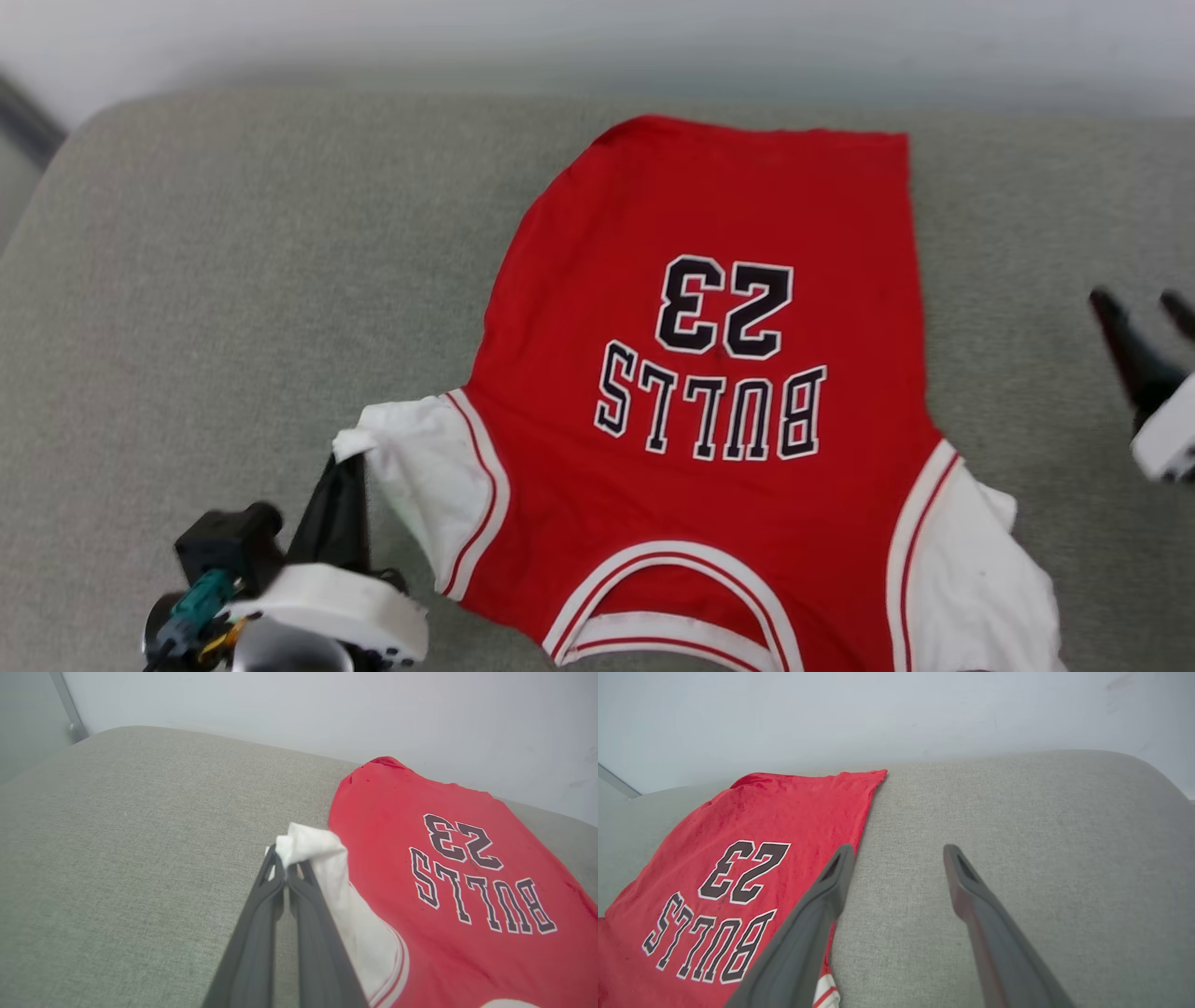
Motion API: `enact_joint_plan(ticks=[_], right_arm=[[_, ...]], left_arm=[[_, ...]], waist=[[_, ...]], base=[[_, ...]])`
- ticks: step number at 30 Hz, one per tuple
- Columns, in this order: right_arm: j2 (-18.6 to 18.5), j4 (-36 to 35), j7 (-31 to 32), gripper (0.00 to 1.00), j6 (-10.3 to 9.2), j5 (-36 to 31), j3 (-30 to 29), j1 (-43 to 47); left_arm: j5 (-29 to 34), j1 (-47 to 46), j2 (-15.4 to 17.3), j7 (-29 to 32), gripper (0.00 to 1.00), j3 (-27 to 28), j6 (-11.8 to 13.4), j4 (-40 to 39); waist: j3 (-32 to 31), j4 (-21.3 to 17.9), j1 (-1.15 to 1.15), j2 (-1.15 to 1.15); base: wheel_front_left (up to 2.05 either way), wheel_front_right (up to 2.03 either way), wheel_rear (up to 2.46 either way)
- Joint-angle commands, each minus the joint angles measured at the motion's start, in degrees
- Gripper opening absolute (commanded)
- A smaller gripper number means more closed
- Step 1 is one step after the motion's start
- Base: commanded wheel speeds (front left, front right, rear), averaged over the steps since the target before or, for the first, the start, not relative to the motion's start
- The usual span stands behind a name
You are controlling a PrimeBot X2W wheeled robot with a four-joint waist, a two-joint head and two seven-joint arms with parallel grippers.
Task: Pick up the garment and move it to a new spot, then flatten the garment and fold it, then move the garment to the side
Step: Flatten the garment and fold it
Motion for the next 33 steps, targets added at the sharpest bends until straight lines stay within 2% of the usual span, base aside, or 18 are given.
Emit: enact_joint_plan(ticks=[1,5,10,17,23,29,30,31,32,33], right_arm=[[-0.7,1.2,0.5,1.00,-0.02,0.1,0.3,-2.1],[-4.1,9.7,3.9,1.00,-0.02,1.5,0.2,-13.3],[-7.0,18.5,11.2,1.00,-0.02,2.2,1.1,-26.2],[-11.2,25.2,22.1,1.00,-0.02,-0.2,2.2,-40.7],[-10.7,28.2,27.7,1.00,-0.02,-3.0,2.2,-47.6],[-8.6,34.3,34.4,1.00,-0.04,-5.6,0.3,-46.4],[-8.3,35.6,36.1,0.95,-0.06,-6.3,-0.2,-45.8],[-8.1,36.4,37.4,0.41,-0.06,-7.3,-0.6,-45.1],[-7.8,36.9,38.4,0.06,-0.06,-8.0,-1.3,-44.8],[-7.4,37.3,39.2,0.00,-0.06,-8.5,-1.8,-44.6]], left_arm=[[0.6,-1.2,-0.1,-0.2,0.00,-0.3,-0.1,-0.4],[2.0,-4.2,-1.5,-0.7,0.00,-2.6,-0.7,-1.8],[2.9,-7.8,-3.4,-2.5,0.00,-4.3,-2.1,-2.1],[3.3,-12.1,-6.1,-5.0,0.00,-6.4,-3.9,-1.1],[3.0,-14.9,-8.4,-6.9,0.00,-7.4,-5.2,0.6],[2.7,-16.1,-9.5,-7.9,0.00,-7.9,-6.2,2.5],[2.5,-16.1,-9.7,-8.1,0.00,-7.9,-6.3,2.8],[2.5,-16.1,-9.8,-8.1,0.00,-8.0,-6.5,3.2],[2.4,-16.0,-9.8,-8.2,0.00,-8.0,-6.6,3.6],[2.3,-15.9,-9.9,-8.2,0.00,-8.0,-6.6,4.0]], waist=[[3.3,2.6,-0.01,0.00],[8.0,5.9,-0.01,0.00],[14.1,9.6,-0.01,0.00],[21.3,14.8,-0.01,0.00],[24.8,17.1,-0.01,0.00],[25.2,18.0,-0.01,0.00],[25.0,18.1,-0.01,0.00],[24.6,18.2,-0.01,0.00],[24.3,18.2,-0.01,0.00],[24.0,18.2,-0.01,0.00]], base=[[0.00,0.00,0.00],[0.00,0.00,0.00],[0.00,0.00,0.00],[0.00,0.00,0.00],[0.00,0.00,0.00],[0.00,0.00,0.00],[0.00,0.00,0.00],[0.00,0.00,0.00],[0.00,0.00,0.00],[0.00,0.00,0.00]])
